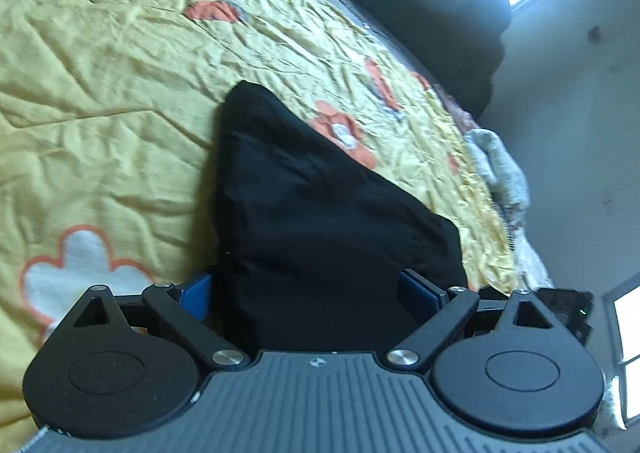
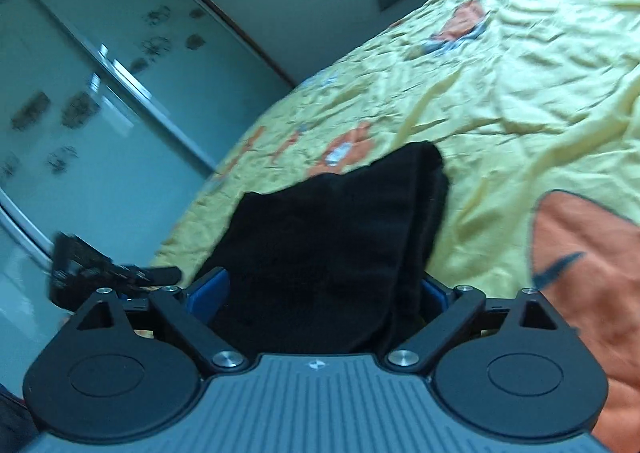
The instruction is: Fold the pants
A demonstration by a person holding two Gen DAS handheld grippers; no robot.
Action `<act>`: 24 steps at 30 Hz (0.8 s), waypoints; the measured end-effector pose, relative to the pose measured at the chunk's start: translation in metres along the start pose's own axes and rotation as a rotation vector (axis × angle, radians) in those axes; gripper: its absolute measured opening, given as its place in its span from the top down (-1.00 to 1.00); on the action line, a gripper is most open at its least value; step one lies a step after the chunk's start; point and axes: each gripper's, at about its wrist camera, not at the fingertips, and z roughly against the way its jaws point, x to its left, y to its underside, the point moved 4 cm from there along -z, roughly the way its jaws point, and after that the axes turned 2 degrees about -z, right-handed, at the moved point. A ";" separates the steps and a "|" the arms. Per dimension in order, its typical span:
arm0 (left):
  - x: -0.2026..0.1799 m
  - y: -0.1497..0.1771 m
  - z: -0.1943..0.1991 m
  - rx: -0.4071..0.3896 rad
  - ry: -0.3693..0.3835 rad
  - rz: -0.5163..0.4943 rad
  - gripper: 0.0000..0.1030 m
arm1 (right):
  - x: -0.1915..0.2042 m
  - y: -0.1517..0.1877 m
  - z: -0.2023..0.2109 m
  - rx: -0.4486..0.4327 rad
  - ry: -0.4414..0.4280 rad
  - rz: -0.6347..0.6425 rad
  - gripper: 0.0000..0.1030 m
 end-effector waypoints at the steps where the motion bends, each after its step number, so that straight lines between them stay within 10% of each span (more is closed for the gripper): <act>1: -0.001 -0.001 -0.002 -0.001 0.013 -0.004 -0.81 | -0.002 -0.002 -0.003 0.003 -0.016 -0.010 -0.86; 8: -0.009 -0.006 -0.020 -0.012 0.059 0.018 -0.83 | 0.002 -0.013 -0.025 0.028 -0.023 0.027 -0.84; 18: -0.060 0.023 -0.042 -0.050 -0.277 -0.406 -0.87 | 0.004 -0.002 -0.027 0.027 -0.044 0.113 -0.70; 24: -0.057 0.028 -0.045 -0.073 -0.303 -0.438 -1.00 | 0.006 0.001 -0.026 0.002 -0.035 0.132 -0.78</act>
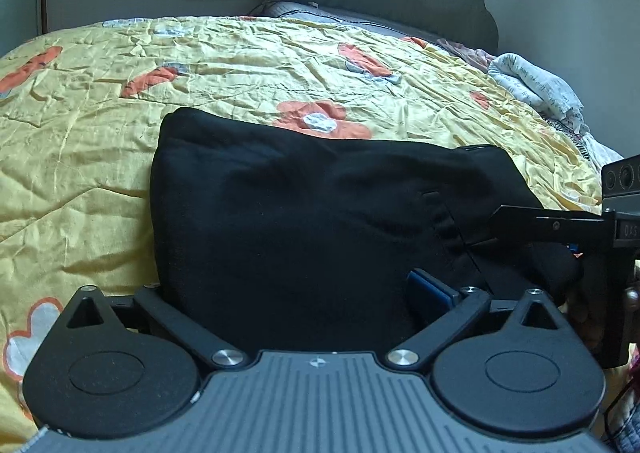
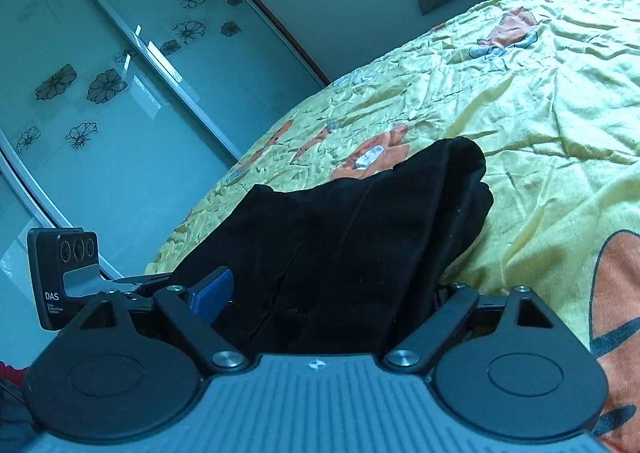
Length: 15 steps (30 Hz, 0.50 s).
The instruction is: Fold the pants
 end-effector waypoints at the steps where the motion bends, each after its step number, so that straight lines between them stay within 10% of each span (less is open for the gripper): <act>1: -0.001 0.000 0.000 -0.002 -0.002 -0.004 -1.00 | 0.000 0.000 0.000 -0.004 0.005 0.000 -0.79; 15: -0.004 0.003 -0.001 -0.024 -0.013 -0.033 -1.00 | -0.003 -0.001 0.003 -0.065 -0.041 -0.044 -0.88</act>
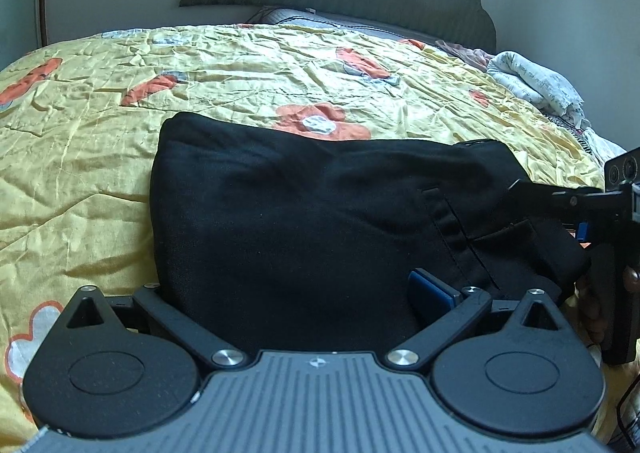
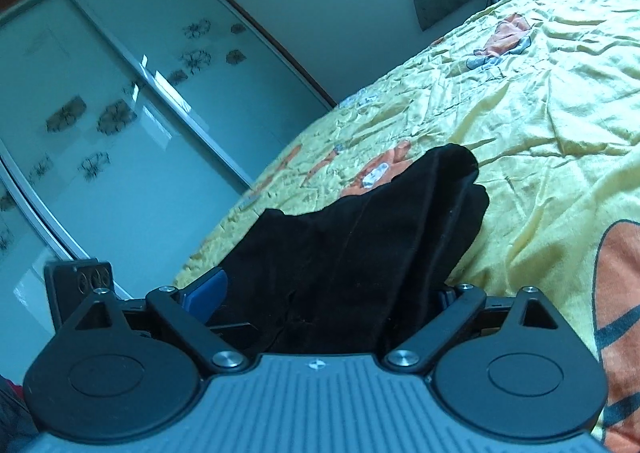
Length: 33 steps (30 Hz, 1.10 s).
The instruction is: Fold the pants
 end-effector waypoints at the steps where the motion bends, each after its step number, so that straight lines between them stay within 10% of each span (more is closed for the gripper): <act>1: 0.000 0.000 0.000 -0.001 0.002 -0.003 -1.00 | 0.001 0.001 -0.001 0.009 0.014 0.012 -0.88; 8: 0.000 0.000 0.000 -0.002 0.005 -0.006 -1.00 | 0.004 0.000 -0.006 0.062 0.064 0.039 -0.85; 12: 0.002 0.000 0.003 -0.012 -0.020 0.011 -0.69 | 0.013 0.002 -0.006 0.072 0.249 0.112 0.04; 16: 0.009 -0.002 0.010 -0.029 -0.059 0.038 -0.12 | 0.024 0.005 -0.007 0.067 0.326 0.158 0.30; 21: 0.014 -0.005 0.024 -0.066 -0.086 0.022 0.57 | 0.056 0.008 -0.017 0.065 0.439 0.334 0.41; 33: 0.020 -0.023 0.066 -0.220 -0.133 -0.026 0.65 | 0.104 -0.005 -0.017 0.001 0.409 0.432 0.43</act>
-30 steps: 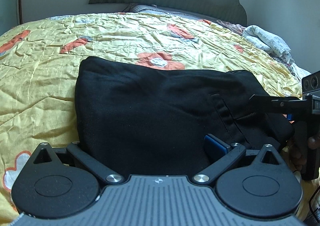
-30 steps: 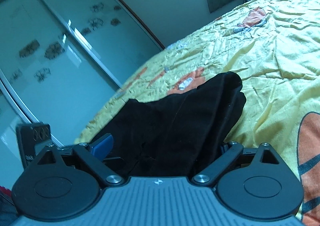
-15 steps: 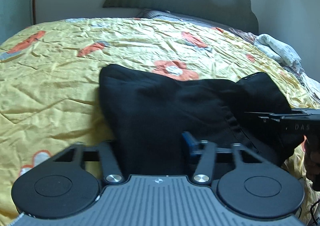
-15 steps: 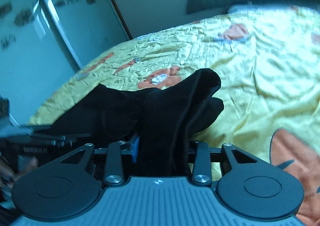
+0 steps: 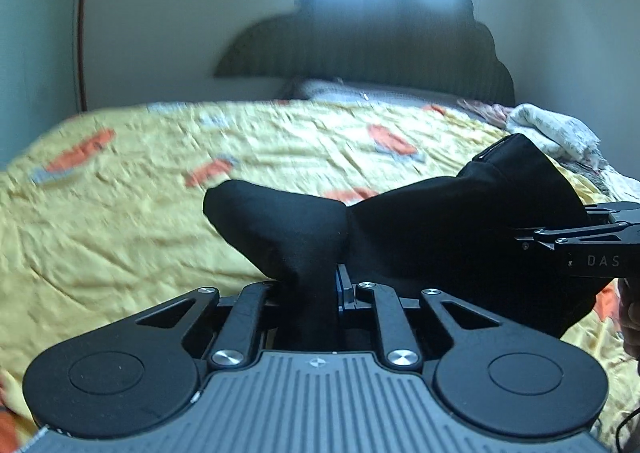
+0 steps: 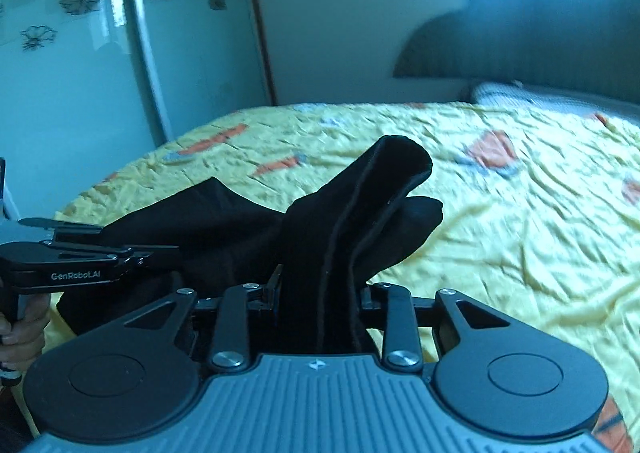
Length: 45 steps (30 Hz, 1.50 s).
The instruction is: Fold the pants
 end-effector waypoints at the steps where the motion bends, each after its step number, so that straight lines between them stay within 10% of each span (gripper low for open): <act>1: 0.005 -0.004 0.002 -0.013 -0.011 0.001 0.65 | 0.003 -0.005 -0.002 -0.010 -0.009 0.008 0.43; 10: 0.076 -0.046 -0.021 -0.033 -0.138 0.012 0.64 | 0.029 -0.057 -0.076 -0.078 -0.089 0.033 0.43; 18: 0.120 -0.022 -0.063 0.110 -0.184 0.106 0.64 | 0.029 -0.054 -0.158 0.033 -0.094 -0.020 0.36; 20: 0.124 -0.014 -0.064 0.129 -0.185 0.125 0.31 | 0.026 -0.048 -0.165 0.056 -0.068 -0.029 0.23; 25: 0.134 -0.005 -0.057 0.148 -0.250 0.162 -0.41 | 0.007 -0.040 -0.155 0.083 -0.029 -0.091 -0.14; 31: 0.150 -0.004 -0.021 0.078 -0.404 0.197 -0.47 | -0.002 -0.039 -0.103 -0.047 0.178 -0.048 -0.20; 37: 0.133 0.014 -0.029 0.145 -0.453 0.077 -0.60 | 0.044 -0.029 -0.095 0.024 -0.092 0.048 -0.23; 45: 0.120 0.013 0.003 0.094 -0.459 0.073 -0.61 | 0.048 -0.017 -0.089 0.031 0.009 0.088 -0.24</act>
